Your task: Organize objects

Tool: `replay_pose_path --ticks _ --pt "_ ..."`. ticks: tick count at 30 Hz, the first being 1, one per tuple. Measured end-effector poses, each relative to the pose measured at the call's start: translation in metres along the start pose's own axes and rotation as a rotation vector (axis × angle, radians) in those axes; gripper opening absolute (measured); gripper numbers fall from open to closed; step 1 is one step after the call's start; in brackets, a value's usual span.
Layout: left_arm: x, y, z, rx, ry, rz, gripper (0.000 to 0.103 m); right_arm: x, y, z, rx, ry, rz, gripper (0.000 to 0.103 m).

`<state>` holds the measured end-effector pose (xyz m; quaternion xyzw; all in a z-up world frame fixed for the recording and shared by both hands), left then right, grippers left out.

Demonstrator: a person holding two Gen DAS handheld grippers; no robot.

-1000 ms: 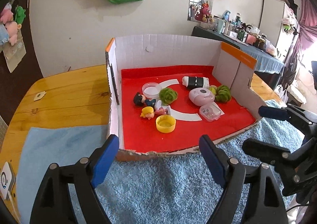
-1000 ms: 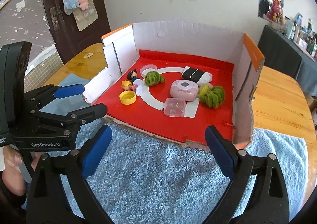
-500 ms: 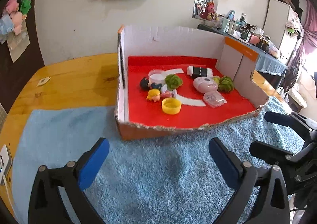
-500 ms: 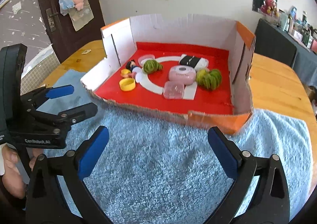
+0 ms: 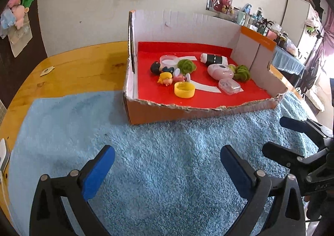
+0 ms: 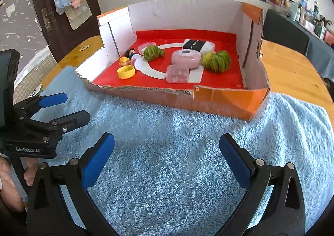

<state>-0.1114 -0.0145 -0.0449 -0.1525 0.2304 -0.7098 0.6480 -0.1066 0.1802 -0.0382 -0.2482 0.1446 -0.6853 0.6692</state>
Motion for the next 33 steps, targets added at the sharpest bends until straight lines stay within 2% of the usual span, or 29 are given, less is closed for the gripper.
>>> replay_pose_path --ticks 17,33 --pt "0.003 0.010 -0.008 0.051 -0.005 0.035 0.103 -0.010 0.009 -0.001 -0.018 0.018 -0.053 0.102" --pt "0.004 0.014 -0.010 0.069 -0.013 0.034 0.103 -0.010 0.010 -0.006 0.013 0.045 -0.060 0.103"
Point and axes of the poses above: each gripper's, at about its wrist camera, not at the fingertips, and z roughly against the way its jaws point, x to its left, y to its underside, the point moved 3 cm from there along -z, roughly the way its jaws point, and after that the axes turned 9 degrees about x, right-handed, at the moved point
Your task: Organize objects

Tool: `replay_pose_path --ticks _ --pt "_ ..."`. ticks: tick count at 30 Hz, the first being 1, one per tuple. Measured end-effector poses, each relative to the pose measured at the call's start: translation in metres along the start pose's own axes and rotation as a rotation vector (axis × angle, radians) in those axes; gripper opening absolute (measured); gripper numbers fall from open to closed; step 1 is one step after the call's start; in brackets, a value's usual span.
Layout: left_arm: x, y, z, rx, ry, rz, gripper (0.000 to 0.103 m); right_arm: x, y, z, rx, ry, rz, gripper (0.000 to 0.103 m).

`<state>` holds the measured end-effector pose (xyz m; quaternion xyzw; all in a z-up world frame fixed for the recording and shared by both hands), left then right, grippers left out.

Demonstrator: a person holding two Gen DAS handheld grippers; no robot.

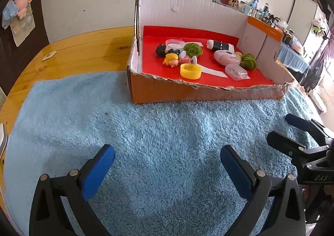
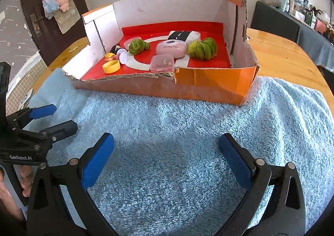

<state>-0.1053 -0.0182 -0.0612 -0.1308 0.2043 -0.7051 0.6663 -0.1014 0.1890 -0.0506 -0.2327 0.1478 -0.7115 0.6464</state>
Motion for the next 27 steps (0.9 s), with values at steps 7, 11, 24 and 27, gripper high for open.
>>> replay_pose_path --ticks 7,11,24,27 --pt "-0.0059 0.0000 -0.0046 0.018 -0.042 -0.027 0.103 0.0033 0.0004 -0.0024 0.014 0.033 0.017 0.103" --pt "-0.0094 -0.0008 -0.0069 0.027 -0.062 -0.036 0.103 0.0031 0.0006 -0.0021 0.012 0.028 0.014 0.103" --pt "-0.0104 -0.0034 -0.0091 0.036 -0.069 -0.035 0.103 0.0043 0.0013 -0.0053 0.015 0.044 0.022 0.103" --pt "-0.0105 -0.0025 -0.0087 0.030 -0.068 -0.042 0.103 0.0036 0.0013 -0.0055 0.011 0.036 0.017 0.103"
Point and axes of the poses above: each gripper's, at about its wrist camera, not at the fingertips, and z roughly against the way its jaws point, x to its left, y to its underside, the point moved 3 cm from there along -z, roughly the way its jaws point, and after that the axes turned 9 degrees about x, right-handed, at the moved point
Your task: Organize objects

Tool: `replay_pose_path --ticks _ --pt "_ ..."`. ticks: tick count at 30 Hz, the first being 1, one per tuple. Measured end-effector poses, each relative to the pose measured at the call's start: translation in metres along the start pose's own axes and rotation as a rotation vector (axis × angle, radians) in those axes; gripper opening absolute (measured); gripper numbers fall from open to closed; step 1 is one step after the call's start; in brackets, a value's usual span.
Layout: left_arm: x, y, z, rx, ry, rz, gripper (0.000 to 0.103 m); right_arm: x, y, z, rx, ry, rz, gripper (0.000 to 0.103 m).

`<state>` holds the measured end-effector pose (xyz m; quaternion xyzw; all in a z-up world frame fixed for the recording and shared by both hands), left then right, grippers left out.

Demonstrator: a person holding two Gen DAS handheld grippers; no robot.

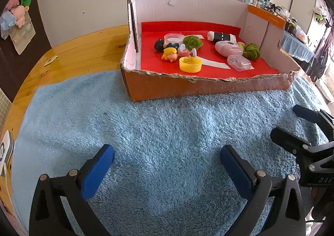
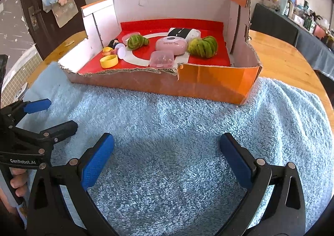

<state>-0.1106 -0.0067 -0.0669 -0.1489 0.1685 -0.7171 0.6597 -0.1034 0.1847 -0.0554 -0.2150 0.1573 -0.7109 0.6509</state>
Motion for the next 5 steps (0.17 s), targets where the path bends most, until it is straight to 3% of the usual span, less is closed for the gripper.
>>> replay_pose_path --ticks 5 --pt "0.0009 0.0028 0.0014 -0.011 0.001 0.000 0.103 -0.0006 0.0002 -0.0003 0.002 0.005 0.002 0.103"
Point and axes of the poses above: each gripper's, at about its wrist camera, not at the fingertips, and z roughly against the way its jaws point, x to its left, y to its underside, the point moved 3 cm from there along -z, roughly the way its jaws point, and after that the axes turned 9 degrees about x, right-handed, at the moved point
